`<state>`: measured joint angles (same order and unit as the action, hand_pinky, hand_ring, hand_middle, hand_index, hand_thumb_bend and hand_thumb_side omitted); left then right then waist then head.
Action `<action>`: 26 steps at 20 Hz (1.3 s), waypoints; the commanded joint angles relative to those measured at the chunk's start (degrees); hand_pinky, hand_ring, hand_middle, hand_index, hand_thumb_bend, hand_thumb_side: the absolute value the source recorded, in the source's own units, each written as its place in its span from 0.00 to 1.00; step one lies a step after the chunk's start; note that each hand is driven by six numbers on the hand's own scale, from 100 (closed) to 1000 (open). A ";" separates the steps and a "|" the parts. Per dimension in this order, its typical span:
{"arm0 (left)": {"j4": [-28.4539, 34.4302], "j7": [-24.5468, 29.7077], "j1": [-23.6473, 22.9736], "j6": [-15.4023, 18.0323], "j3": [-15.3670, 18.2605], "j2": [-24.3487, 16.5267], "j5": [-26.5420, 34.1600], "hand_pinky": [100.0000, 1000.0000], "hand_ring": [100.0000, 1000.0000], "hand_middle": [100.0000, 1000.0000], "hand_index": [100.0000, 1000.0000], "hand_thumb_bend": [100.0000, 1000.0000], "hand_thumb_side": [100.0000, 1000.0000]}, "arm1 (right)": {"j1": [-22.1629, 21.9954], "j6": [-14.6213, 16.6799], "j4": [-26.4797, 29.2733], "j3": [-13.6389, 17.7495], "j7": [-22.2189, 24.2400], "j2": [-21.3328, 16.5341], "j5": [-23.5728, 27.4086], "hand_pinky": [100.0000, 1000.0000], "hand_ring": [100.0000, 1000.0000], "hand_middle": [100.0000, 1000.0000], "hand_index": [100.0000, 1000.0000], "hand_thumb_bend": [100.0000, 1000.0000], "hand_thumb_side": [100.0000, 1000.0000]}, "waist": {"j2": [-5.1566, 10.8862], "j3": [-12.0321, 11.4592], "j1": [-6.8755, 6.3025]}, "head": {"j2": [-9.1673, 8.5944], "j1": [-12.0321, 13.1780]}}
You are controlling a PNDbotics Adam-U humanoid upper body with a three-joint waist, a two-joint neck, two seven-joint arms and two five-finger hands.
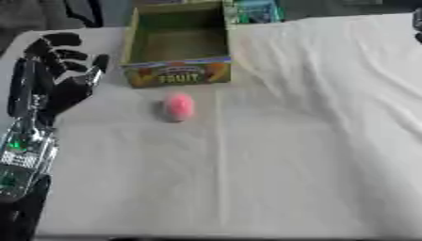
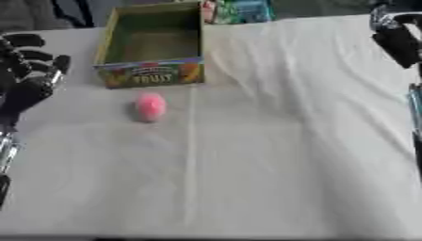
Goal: Pick up objects on the table and place them in the box.
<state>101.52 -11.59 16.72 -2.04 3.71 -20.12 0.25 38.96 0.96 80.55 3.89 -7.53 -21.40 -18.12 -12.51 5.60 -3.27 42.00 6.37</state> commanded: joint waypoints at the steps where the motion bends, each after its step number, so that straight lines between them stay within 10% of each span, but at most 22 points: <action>1: 1.03 0.27 0.66 0.07 0.46 -0.72 -0.33 0.50 0.56 0.59 0.65 0.44 0.00 | 0.89 0.03 1.33 0.49 0.17 -0.67 0.22 0.69 0.86 0.67 0.88 0.00 0.43 | 1.00 -0.02 0.13 | -0.31 0.03; 14: 1.10 1.85 0.97 -0.11 -0.46 -1.74 -0.86 0.51 0.57 0.60 0.67 0.45 0.00 | 0.88 0.03 1.32 0.44 0.26 -0.62 0.15 0.69 0.86 0.67 0.88 0.00 0.43 | 1.02 0.05 0.06 | -0.24 0.05; 26: -0.12 17.67 4.80 -2.93 -7.81 -11.14 -9.75 0.54 0.58 0.64 0.73 0.55 0.00 | 0.93 0.07 1.11 0.21 0.56 -0.45 -0.07 0.69 0.86 0.67 0.88 0.00 0.43 | 1.36 0.74 -0.10 | -0.15 0.41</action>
<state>101.08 4.32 20.59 -4.78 -3.51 -28.56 -8.15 38.96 0.95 80.56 3.87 -7.07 -20.97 -18.12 -12.31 6.36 -3.44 42.01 6.52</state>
